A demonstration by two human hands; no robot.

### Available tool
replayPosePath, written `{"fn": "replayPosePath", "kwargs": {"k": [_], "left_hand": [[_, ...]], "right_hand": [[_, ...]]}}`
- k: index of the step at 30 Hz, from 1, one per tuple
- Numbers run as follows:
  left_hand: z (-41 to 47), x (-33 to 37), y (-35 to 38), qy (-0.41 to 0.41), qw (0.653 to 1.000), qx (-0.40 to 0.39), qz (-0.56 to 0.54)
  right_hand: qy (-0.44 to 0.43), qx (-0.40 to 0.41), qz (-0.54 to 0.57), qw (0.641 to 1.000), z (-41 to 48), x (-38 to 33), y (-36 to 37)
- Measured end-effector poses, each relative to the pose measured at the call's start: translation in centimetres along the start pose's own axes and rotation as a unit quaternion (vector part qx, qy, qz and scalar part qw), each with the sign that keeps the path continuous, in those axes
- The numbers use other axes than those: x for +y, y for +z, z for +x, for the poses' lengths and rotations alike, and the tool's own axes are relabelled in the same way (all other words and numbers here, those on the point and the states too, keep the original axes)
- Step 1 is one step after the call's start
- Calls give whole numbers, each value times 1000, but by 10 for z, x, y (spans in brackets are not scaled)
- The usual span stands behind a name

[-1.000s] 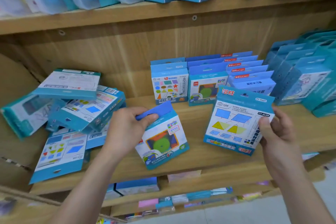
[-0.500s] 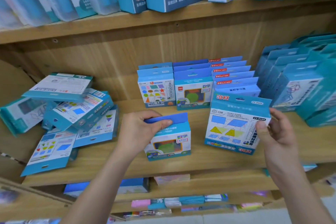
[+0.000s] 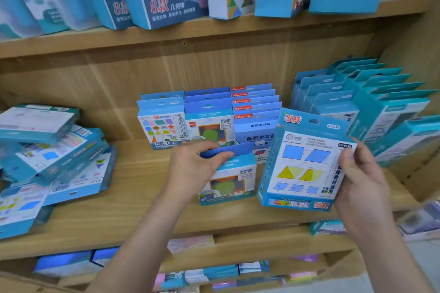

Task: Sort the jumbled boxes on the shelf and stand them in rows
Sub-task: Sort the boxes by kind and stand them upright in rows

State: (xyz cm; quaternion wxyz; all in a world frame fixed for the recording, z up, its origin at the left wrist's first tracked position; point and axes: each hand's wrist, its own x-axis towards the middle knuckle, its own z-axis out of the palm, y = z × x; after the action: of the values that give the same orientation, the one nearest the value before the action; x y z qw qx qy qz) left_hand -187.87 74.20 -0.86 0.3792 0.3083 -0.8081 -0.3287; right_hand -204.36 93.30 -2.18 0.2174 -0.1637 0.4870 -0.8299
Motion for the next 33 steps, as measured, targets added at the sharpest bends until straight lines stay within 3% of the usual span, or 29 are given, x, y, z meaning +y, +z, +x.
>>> {"fn": "replayPosePath", "kwargs": {"k": [5, 8, 10, 12, 15, 18, 20, 22, 25, 28, 30, 33], "left_hand": [[-2, 4, -3, 32, 999, -5, -3], [-7, 19, -18, 80, 996, 50, 9], [-18, 36, -33, 84, 993, 74, -43], [-32, 60, -47, 62, 991, 15, -119], [-48, 84, -49, 6, 988, -92, -125], [-53, 85, -55, -50, 985, -30, -163], [-54, 79, -70, -66, 974, 38, -215], [-53, 72, -88, -78, 957, 119, -253], [-52, 56, -108, -112, 939, 190, -265], [-53, 37, -111, -155, 933, 206, -250], [-56, 25, -108, -176, 930, 206, -246], [-59, 4, -107, -187, 930, 213, -232]], "right_hand": [[15, -36, -2, 999, -2, 0, 8], [-9, -84, -27, 996, -1, -1, 18], [-23, -114, -42, 992, -1, -3, 28], [-34, -146, -54, 987, -3, -7, 42], [-48, -191, -39, 980, -8, -11, 66], [-55, -206, -31, 977, -10, -10, 88], [-102, -228, -98, 963, -6, -3, 94], [-184, -246, -269, 913, 1, 8, 93], [-286, -281, -510, 761, 8, 20, 97], [-271, -346, -655, 615, 8, 26, 107], [-278, -341, -686, 580, 9, 26, 113], [-276, -338, -682, 587, 14, 20, 113]]}}
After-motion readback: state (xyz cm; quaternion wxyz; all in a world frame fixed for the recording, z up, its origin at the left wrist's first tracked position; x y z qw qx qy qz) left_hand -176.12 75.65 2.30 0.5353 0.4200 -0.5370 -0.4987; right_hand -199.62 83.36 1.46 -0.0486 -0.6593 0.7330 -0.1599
